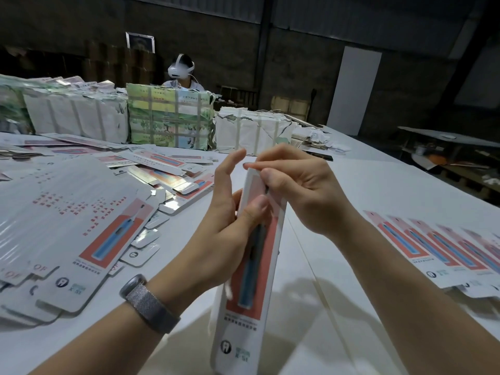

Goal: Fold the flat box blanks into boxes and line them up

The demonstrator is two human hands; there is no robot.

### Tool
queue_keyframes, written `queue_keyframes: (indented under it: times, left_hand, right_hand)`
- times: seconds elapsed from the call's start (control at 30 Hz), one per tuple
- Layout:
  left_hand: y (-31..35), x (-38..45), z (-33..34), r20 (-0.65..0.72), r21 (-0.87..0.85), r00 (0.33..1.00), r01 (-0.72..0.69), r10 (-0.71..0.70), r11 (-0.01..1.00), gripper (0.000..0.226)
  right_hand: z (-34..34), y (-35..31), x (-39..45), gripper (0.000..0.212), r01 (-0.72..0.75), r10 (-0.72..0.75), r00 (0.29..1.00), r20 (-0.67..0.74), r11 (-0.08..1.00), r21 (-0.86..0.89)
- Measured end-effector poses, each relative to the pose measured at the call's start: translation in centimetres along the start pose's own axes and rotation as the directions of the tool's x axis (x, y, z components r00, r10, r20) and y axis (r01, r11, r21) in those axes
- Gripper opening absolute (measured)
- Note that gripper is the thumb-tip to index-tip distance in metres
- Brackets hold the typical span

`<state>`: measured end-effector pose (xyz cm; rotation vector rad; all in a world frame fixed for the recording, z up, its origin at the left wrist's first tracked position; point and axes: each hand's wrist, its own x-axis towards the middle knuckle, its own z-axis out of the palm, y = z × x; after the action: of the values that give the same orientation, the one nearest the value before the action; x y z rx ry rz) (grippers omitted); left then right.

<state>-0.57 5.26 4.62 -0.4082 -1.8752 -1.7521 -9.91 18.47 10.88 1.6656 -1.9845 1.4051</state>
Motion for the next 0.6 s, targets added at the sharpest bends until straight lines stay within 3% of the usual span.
queue_keyframes:
  times: [0.13,0.33,0.5,0.6]
  left_hand:
    - [-0.2,0.2,0.3,-0.066,0.001,0.997,-0.042,0.042,0.999,0.05]
    - [-0.1,0.6,-0.3,-0.215,-0.065,0.976,0.008,-0.021,0.998,0.03]
    - [0.4,0.8,-0.7,-0.239,-0.24,0.961,0.083,-0.142,0.967,0.026]
    - [0.6,1.0,-0.5,-0.168,-0.312,0.969,0.122,-0.181,0.942,0.025]
  right_hand:
    - [0.8,-0.3,0.2,0.027,-0.04,0.038,0.998,-0.041,0.998,-0.053]
    - [2.3,-1.4,0.1,0.035,-0.101,0.005,0.974,-0.228,0.905,-0.413]
    - [3.1,-2.9,0.0,0.067,-0.192,0.198,0.98,-0.031,0.879,-0.436]
    - [2.8,-2.5,0.0,0.083,-0.195,0.244,0.97,0.006,0.788,-0.584]
